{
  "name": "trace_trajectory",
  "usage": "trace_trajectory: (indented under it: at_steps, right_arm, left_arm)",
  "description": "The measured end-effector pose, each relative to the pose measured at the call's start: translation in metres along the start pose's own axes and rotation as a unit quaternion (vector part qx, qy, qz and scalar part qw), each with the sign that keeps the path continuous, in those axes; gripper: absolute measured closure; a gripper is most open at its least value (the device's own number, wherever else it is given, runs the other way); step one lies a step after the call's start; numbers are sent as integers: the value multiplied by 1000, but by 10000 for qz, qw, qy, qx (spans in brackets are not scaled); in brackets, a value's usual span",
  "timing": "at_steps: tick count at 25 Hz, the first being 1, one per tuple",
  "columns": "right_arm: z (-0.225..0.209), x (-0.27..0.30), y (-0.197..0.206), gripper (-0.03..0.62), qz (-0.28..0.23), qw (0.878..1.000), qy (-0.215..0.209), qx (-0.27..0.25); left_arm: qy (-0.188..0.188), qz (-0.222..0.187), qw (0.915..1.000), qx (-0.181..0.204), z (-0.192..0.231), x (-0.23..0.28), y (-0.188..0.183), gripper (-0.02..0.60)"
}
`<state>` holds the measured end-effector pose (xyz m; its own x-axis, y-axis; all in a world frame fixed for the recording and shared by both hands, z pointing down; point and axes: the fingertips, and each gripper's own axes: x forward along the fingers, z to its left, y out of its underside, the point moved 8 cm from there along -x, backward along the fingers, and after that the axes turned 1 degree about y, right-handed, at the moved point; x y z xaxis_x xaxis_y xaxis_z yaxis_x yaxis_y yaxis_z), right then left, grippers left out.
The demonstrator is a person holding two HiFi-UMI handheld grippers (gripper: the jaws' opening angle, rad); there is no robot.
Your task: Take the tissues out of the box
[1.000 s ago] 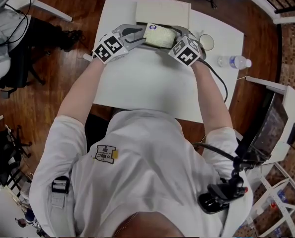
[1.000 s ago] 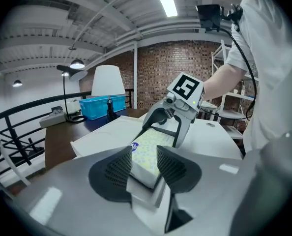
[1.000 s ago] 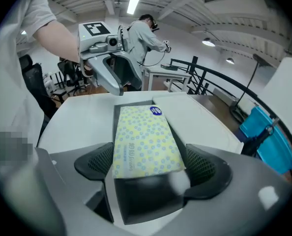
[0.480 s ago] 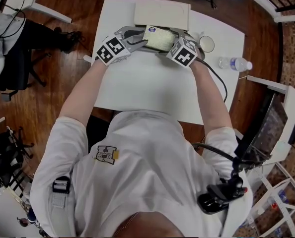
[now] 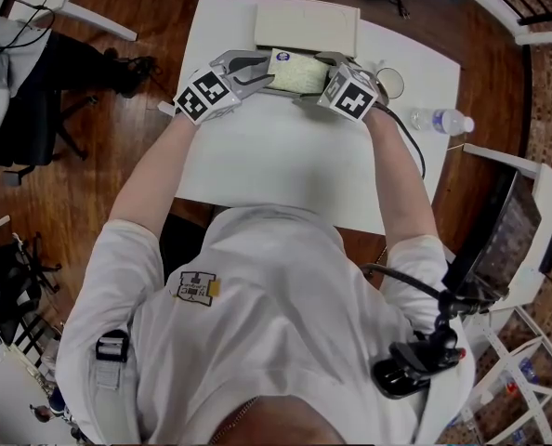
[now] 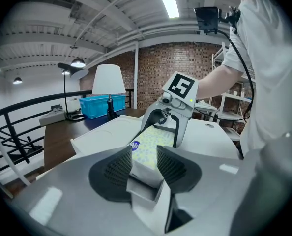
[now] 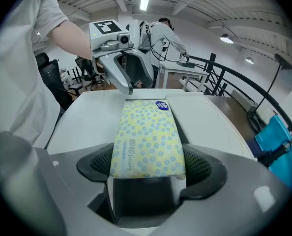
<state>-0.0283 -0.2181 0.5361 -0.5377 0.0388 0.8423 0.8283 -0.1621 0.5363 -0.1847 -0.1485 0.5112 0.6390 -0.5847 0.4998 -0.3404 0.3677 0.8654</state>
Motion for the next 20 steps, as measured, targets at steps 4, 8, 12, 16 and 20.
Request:
trace_trajectory:
  at_steps: [4,8,12,16,20]
  right_arm:
    - [-2,-7,-1,181,-135,9998,105,65]
    - [-7,-8,0,181,-225,9996,136,89]
    - [-11,-12,1,187,-315,9987,96,389]
    - [-18,-16,3,191,-314,9984,151,449]
    - [-15,-17,9,195,-274,9984,210,457]
  left_arm:
    - [-87,-128,9999,-29,1,-10,0,451]
    - [-146,-172,9997,-41,3,-12,-2,451]
    - [-83,-115,9999,-23,1,-8,-1,451]
    - [-15,-83,10000,2,-2,-1,0,451]
    - [0,-88,10000,30,-3,1,-2,451]
